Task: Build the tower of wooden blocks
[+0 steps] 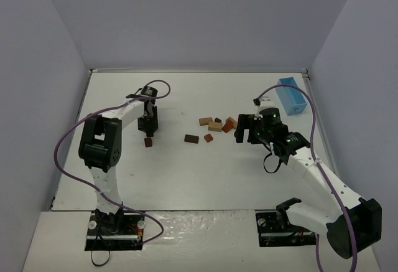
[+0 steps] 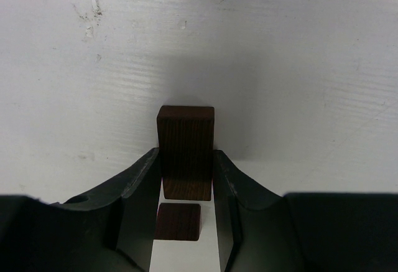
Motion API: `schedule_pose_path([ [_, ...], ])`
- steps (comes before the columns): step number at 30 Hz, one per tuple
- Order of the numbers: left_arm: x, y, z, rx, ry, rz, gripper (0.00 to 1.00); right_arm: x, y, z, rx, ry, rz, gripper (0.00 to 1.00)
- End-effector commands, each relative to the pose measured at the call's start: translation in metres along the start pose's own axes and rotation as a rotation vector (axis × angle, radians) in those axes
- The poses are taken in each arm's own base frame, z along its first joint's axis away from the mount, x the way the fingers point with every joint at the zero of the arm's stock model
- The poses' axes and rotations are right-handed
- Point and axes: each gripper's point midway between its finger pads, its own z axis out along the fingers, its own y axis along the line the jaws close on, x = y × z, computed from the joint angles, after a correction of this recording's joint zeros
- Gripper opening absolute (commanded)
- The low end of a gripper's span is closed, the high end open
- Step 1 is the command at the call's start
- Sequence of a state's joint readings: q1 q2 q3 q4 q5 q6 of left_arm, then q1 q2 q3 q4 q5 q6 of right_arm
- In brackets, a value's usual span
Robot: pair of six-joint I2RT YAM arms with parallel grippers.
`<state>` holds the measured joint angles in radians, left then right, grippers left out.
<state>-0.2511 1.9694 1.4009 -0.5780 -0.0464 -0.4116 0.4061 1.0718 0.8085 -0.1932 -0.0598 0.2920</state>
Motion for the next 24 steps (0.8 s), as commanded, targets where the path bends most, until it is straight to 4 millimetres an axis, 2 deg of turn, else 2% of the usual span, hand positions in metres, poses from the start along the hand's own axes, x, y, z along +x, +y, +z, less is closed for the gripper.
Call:
schedule_pose_path([
  [1,0.003,0.007,-0.011,-0.01,-0.008,-0.032,0.01,-0.009,0.003,0.001,-0.016,-0.034,-0.004,0.85],
  [24,0.016,0.011,-0.017,-0.006,0.004,-0.039,0.01,-0.008,0.002,-0.002,-0.019,-0.043,-0.001,0.85],
])
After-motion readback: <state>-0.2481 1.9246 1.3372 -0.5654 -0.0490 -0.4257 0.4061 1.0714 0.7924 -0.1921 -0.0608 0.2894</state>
